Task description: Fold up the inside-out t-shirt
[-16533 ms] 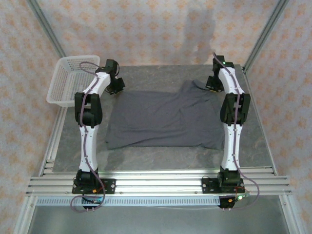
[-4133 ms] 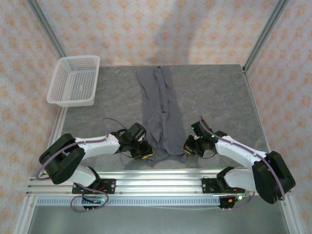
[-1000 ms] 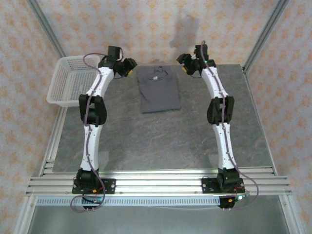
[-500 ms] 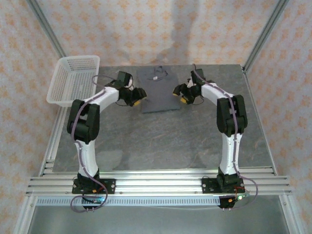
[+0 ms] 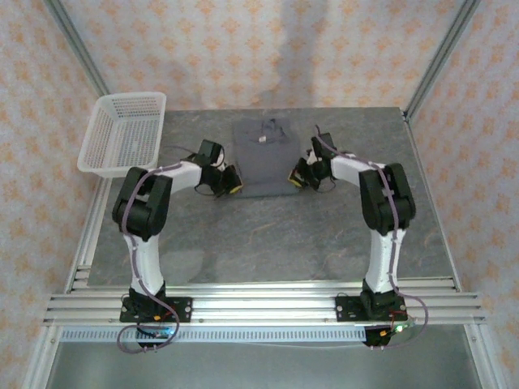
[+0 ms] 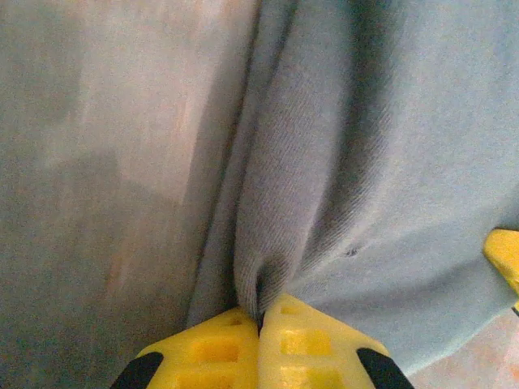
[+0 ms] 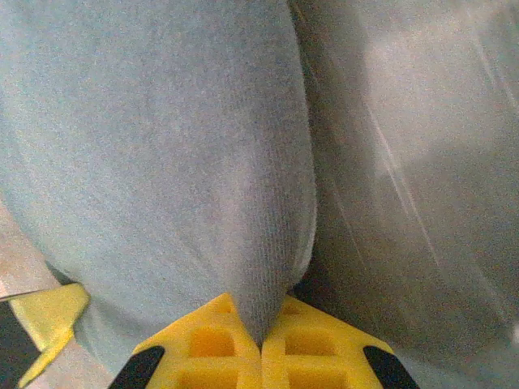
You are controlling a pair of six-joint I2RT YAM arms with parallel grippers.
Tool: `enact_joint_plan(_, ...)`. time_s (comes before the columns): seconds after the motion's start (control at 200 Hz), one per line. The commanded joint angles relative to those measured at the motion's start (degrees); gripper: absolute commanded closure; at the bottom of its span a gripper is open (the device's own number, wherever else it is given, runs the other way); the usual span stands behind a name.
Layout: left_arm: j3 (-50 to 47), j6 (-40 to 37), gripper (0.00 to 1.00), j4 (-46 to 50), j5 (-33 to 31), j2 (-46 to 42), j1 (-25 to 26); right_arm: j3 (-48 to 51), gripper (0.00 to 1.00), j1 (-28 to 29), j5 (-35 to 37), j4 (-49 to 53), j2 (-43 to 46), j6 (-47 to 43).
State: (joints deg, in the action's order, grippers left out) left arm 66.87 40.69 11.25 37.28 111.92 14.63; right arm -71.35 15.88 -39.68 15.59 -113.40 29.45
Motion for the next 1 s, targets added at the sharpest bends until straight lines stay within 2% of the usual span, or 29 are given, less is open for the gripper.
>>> enact_joint_plan(0.0, -11.0, 0.8, 1.00, 1.3, -0.5, -10.6, 2.8, 13.1, 0.99, 1.8, 4.4, 1.3, 11.3, 1.6)
enact_joint_plan(0.115, -23.2, 4.6, 1.00, 1.6, -1.8, -22.0, 8.5, 27.3, 0.96, 6.4, 6.5, 2.3, 24.6, 5.1)
enact_joint_plan(0.16, -26.8, 6.4, 0.93, 2.5, -3.3, -26.8, 10.7, 32.0, 0.91, 8.1, 8.0, 3.7, 30.3, 7.1)
enact_joint_plan(0.215, -29.7, 8.0, 0.75, 5.2, -5.7, -33.0, 12.5, 36.2, 0.82, 8.8, 10.4, 6.3, 37.5, 9.7)
enact_joint_plan(0.29, -30.6, 8.4, 0.42, 10.2, -9.6, -40.8, 12.7, 37.9, 0.53, 8.9, 13.9, 11.5, 46.2, 10.4)
enact_joint_plan(0.33, -29.3, 7.6, 0.30, 12.9, -12.4, -43.8, 12.5, 36.9, 0.40, 8.8, 16.9, 14.5, 50.3, 9.6)
enact_joint_plan(0.375, -26.8, 6.4, 0.24, 14.6, -14.8, -45.3, 11.9, 34.8, 0.30, 8.4, 20.1, 16.9, 52.6, 7.8)
enact_joint_plan(0.48, -18.7, 2.9, 0.24, 14.9, -14.3, -40.0, 9.1, 29.2, 0.26, 4.5, 21.4, 16.2, 49.5, 2.6)
enact_joint_plan(0.57, -9.8, -1.5, 0.25, 15.5, -14.7, -30.8, 8.3, 21.7, 0.28, 0.1, 20.7, 14.7, 38.1, -3.1)
enact_joint_plan(0.63, -5.0, -3.0, 0.28, 14.7, -14.7, -25.4, 8.2, 15.4, 0.34, -1.6, 19.5, 14.9, 29.7, -6.8)
enact_joint_plan(0.706, -1.3, -3.8, 0.33, 12.4, -15.0, -19.6, 8.2, 8.9, 0.40, -2.3, 18.2, 15.1, 20.8, -9.5)
enact_joint_plan(0.786, 1.9, -3.7, 0.37, 11.4, -15.6, -13.7, 7.6, 5.2, 0.42, -2.5, 15.6, 13.8, 14.3, -10.2)
enact_joint_plan(0.921, 4.7, -3.5, 0.41, 9.7, -14.6, -7.0, 7.6, 2.4, 0.43, -2.5, 12.1, 10.9, 7.5, -10.1)
enact_joint_plan(0.991, 5.0, -3.1, 0.47, 7.6, -12.3, -4.8, 7.7, 1.5, 0.48, -2.5, 10.1, 9.7, 5.7, -9.9)
